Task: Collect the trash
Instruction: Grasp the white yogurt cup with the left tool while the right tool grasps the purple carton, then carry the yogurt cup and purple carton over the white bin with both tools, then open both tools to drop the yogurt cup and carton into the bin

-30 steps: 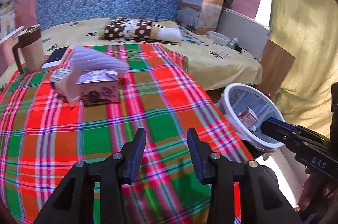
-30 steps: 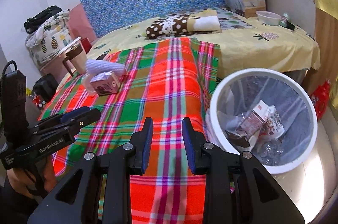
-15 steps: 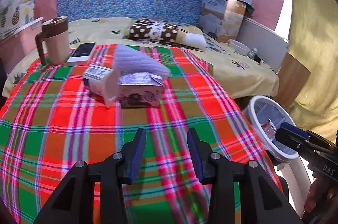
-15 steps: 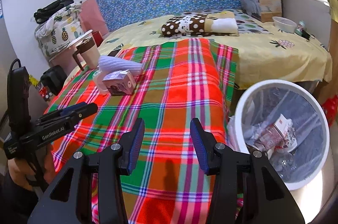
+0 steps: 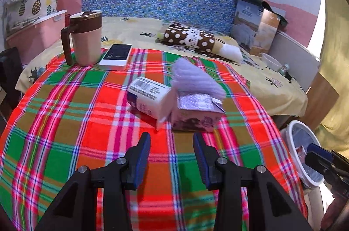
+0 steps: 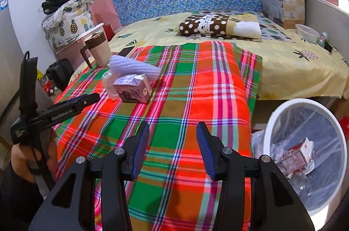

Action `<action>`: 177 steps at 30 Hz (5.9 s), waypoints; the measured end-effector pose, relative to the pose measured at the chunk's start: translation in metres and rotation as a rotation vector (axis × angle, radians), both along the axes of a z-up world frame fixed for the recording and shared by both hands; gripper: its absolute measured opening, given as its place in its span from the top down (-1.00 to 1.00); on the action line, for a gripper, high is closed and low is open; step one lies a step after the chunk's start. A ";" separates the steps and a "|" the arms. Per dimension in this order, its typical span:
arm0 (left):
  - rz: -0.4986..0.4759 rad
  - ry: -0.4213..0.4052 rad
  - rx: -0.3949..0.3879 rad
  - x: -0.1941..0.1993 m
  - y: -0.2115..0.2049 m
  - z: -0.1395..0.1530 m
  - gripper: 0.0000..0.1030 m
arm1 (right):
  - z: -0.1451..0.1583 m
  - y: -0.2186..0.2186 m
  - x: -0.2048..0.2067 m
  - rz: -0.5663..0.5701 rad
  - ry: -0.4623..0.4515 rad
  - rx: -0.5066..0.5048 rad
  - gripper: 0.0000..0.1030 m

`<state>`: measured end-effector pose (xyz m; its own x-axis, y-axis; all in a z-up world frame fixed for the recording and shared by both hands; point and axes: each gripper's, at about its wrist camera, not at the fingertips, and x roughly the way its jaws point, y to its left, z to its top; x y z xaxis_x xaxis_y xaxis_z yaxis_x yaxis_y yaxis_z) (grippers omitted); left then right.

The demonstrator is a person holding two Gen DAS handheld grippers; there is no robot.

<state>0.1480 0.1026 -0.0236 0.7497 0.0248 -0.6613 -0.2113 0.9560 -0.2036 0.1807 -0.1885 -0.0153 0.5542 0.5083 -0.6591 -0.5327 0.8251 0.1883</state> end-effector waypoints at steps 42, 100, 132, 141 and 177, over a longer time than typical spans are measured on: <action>0.149 0.044 -0.018 -0.001 0.093 -0.016 0.85 | -0.005 0.105 0.010 0.410 0.014 0.048 0.08; 0.073 0.031 0.023 -0.019 0.051 -0.008 0.89 | -0.003 0.103 -0.003 0.351 -0.023 -0.008 0.21; -0.212 -0.058 0.029 -0.033 -0.087 0.038 0.89 | 0.017 -0.023 -0.025 0.044 -0.096 0.041 0.21; -0.346 -0.047 0.044 -0.010 -0.146 0.036 0.89 | 0.011 -0.073 -0.020 -0.088 -0.088 0.050 0.21; -0.698 0.075 0.056 0.077 -0.303 -0.015 0.89 | -0.039 -0.192 0.020 -0.490 0.086 -0.038 0.21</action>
